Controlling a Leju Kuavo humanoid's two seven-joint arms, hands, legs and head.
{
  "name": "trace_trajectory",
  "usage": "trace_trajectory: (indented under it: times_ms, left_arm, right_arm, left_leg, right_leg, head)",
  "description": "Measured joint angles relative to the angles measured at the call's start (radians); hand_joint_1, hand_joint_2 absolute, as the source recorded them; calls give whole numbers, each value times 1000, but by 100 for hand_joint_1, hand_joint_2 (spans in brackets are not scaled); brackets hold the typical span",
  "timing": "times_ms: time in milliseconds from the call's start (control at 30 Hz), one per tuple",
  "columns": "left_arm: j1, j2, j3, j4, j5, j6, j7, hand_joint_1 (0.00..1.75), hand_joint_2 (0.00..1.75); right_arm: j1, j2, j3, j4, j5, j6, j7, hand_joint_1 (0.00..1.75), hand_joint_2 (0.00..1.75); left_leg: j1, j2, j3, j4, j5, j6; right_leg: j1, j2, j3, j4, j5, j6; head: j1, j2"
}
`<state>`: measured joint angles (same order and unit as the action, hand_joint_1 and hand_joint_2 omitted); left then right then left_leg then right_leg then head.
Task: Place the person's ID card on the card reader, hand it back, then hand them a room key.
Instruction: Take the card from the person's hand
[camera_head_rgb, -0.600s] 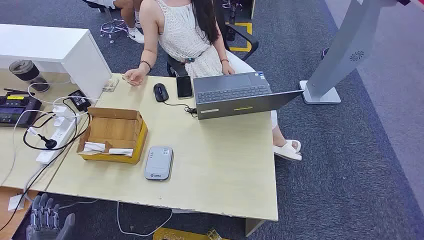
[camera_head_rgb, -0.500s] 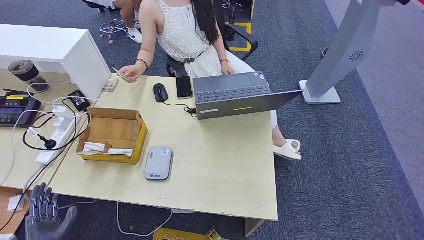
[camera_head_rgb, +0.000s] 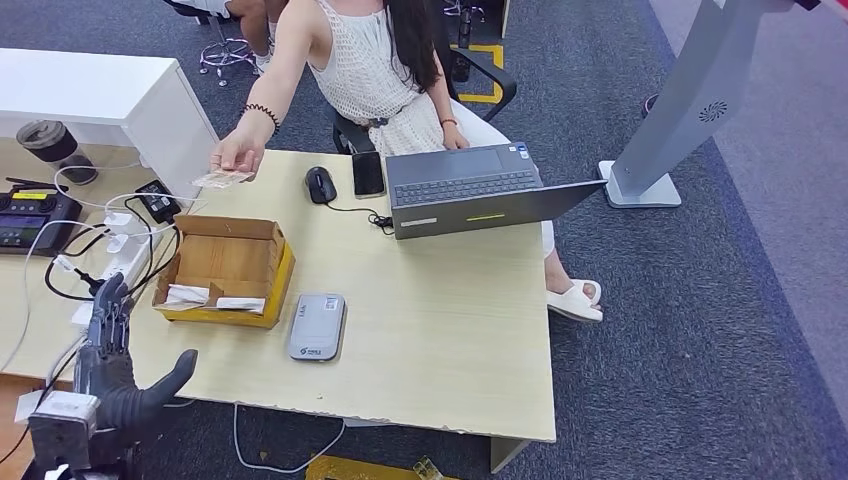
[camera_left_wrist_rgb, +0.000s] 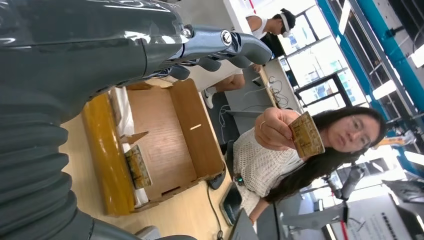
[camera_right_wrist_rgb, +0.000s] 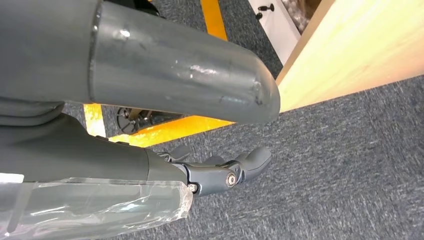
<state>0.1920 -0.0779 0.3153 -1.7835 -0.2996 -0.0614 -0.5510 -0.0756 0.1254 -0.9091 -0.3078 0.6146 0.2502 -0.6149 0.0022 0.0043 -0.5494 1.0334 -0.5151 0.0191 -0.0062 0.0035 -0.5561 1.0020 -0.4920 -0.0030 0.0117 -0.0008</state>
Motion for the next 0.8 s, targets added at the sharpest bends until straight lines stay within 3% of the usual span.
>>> trace_trajectory:
  times_ms: [800]
  left_arm:
    - [-376,194,-233,248,-652,149,341,0,175]
  right_arm:
    - [-31,39,4,24,38,-4,25,0,0]
  left_leg:
    - [0,1,0,0,0,0]
  right_leg:
    - [0,0,0,0,0,0]
  head:
    - [0,0]
